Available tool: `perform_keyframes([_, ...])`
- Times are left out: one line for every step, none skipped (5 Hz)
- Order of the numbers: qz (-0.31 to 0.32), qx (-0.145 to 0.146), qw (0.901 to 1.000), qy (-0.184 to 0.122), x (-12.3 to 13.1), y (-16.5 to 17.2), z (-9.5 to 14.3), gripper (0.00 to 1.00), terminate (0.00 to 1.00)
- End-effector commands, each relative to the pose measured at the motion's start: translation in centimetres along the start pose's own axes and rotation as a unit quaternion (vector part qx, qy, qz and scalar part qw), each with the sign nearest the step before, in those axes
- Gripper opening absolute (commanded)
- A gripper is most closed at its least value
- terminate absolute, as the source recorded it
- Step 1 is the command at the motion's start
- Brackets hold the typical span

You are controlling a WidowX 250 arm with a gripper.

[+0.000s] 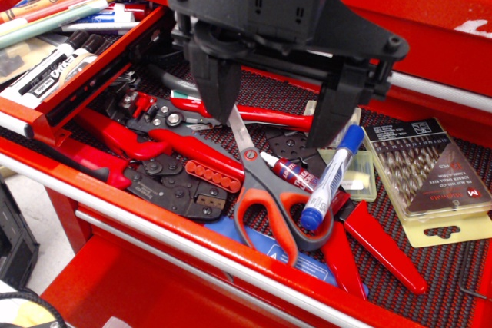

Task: Pick up blue pen and put into drawer

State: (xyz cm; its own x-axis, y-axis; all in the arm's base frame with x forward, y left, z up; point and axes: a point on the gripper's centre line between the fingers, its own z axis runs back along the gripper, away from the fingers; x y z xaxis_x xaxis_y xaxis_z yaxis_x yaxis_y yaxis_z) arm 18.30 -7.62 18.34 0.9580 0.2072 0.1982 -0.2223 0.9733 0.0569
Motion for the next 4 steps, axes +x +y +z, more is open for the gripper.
perform_keyframes([0.000, 0.000, 1.0000, 0.000, 0.0, 0.0, 0.0, 1.00, 0.00])
perform_keyframes([-0.034, 0.008, 0.9993, -0.016, 1.6, -1.3, -1.0, 1.00, 0.00])
perform_keyframes([-0.052, 0.000, 0.9981, -0.034, 3.6, -3.1, -2.6, 1.00, 0.00])
perform_keyframes([-0.077, -0.013, 0.9954, -0.056, 5.2, -4.7, -4.9, 1.00, 0.00])
